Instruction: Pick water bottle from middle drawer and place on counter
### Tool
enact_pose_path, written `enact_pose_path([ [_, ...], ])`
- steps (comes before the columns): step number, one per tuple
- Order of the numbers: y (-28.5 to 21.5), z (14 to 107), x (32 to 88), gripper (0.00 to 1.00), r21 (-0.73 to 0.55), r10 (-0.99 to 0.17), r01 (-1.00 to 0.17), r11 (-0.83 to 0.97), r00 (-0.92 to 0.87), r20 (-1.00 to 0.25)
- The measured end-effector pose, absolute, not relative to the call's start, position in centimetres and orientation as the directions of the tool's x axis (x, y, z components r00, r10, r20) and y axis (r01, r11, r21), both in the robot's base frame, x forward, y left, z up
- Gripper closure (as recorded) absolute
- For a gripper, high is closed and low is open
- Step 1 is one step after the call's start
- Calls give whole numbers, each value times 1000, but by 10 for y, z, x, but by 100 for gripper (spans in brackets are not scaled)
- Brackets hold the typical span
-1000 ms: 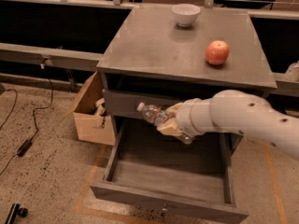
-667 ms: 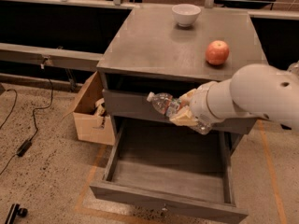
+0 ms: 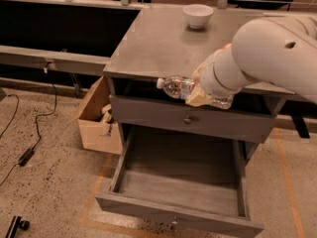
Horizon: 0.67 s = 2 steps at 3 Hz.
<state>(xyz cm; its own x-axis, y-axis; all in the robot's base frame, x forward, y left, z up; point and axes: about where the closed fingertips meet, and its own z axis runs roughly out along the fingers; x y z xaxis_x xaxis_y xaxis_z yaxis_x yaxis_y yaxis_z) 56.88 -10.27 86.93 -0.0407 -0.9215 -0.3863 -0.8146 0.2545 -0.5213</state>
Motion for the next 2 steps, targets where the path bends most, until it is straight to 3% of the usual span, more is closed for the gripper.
enact_pose_path([
  [2,-93,900,639,100,-701,-968,-701,131,62,-243],
])
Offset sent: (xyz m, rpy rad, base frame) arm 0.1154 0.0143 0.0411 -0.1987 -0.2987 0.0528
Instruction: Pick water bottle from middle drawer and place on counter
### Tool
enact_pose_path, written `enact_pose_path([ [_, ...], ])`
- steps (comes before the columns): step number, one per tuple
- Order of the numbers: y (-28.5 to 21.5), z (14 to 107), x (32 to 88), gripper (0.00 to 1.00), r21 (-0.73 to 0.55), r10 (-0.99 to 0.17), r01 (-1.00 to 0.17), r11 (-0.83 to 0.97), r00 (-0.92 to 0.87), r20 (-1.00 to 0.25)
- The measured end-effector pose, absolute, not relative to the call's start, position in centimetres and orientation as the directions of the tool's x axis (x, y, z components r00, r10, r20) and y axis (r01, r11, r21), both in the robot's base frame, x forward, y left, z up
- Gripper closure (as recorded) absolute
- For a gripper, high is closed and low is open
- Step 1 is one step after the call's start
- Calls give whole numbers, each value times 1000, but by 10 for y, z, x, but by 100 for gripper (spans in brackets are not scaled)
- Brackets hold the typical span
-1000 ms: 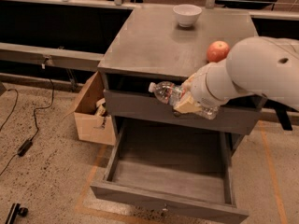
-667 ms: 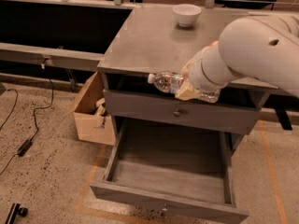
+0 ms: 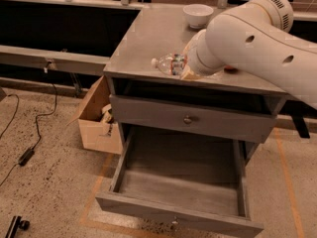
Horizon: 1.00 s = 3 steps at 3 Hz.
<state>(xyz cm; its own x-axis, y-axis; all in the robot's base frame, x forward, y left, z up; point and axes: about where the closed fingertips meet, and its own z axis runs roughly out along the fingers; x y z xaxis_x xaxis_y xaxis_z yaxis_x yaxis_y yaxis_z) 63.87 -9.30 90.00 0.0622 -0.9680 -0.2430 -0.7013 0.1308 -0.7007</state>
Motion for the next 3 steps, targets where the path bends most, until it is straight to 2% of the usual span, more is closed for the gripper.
enact_pose_path([
  [1,-83,908,677,100,-734,-968,-670,110,95,-232],
  [3,-73,899,730,59,-732,-958,-664,154,81,-275],
])
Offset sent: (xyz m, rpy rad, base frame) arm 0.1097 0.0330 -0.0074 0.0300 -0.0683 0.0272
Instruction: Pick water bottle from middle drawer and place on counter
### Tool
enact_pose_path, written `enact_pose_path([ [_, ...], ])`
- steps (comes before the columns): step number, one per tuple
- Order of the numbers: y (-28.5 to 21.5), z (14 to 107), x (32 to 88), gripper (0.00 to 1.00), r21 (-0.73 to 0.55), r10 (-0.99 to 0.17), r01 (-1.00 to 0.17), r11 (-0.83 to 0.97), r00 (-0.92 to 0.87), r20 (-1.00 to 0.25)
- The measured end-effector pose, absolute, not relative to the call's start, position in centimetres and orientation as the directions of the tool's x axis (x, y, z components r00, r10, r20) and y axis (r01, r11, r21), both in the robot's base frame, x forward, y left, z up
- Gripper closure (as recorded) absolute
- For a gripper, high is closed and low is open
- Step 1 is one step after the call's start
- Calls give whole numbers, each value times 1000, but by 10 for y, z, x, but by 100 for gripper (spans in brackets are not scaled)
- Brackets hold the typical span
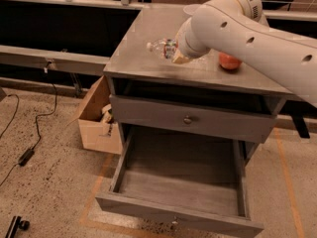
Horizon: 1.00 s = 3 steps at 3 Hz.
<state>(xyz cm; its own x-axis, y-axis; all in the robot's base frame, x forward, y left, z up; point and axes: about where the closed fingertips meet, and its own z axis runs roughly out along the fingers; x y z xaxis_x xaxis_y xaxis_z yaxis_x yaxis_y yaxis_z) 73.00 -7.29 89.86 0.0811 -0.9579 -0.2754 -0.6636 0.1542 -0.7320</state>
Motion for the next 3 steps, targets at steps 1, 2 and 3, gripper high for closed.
enact_pose_path([
  [1,-80,896,745,35,-707,-948,-676,208,39,-316],
  [2,-84,892,754,12,-698,-947,-676,236,1,-321],
  [3,-85,887,758,0,-694,-948,-675,251,-26,-318],
])
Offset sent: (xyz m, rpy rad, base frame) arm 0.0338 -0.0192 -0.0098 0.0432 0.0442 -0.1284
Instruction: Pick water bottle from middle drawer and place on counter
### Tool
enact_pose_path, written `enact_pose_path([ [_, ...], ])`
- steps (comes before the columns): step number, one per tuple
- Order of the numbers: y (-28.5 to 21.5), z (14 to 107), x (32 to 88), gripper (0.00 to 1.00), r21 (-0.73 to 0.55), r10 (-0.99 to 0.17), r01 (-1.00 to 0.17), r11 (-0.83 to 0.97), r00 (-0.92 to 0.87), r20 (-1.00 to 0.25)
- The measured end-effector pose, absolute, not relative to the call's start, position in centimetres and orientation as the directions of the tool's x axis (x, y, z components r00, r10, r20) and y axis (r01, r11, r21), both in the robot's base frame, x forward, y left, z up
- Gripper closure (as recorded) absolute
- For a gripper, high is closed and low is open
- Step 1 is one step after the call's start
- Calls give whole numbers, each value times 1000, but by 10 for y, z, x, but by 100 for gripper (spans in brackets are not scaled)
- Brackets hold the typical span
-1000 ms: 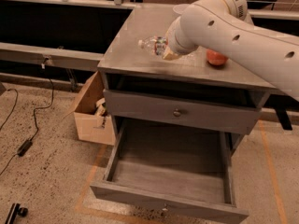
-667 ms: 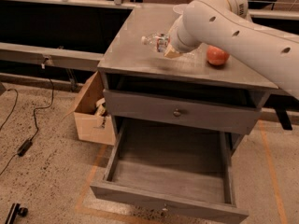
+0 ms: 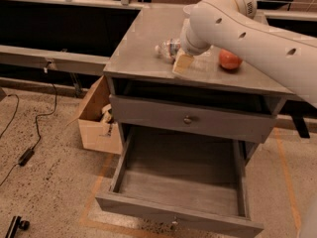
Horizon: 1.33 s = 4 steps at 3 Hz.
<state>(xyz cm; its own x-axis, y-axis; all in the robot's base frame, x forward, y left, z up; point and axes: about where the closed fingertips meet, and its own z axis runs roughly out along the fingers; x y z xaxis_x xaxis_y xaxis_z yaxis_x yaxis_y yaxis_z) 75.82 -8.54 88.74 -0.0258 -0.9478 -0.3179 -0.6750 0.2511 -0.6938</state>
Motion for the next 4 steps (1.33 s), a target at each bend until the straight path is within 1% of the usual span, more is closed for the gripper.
enact_pose_path([
  [3,-90,883,761,0,-699,-951,-666,261,-52,-305],
  [4,-102,887,760,0,-677,-937,-671,301,-77,-341],
])
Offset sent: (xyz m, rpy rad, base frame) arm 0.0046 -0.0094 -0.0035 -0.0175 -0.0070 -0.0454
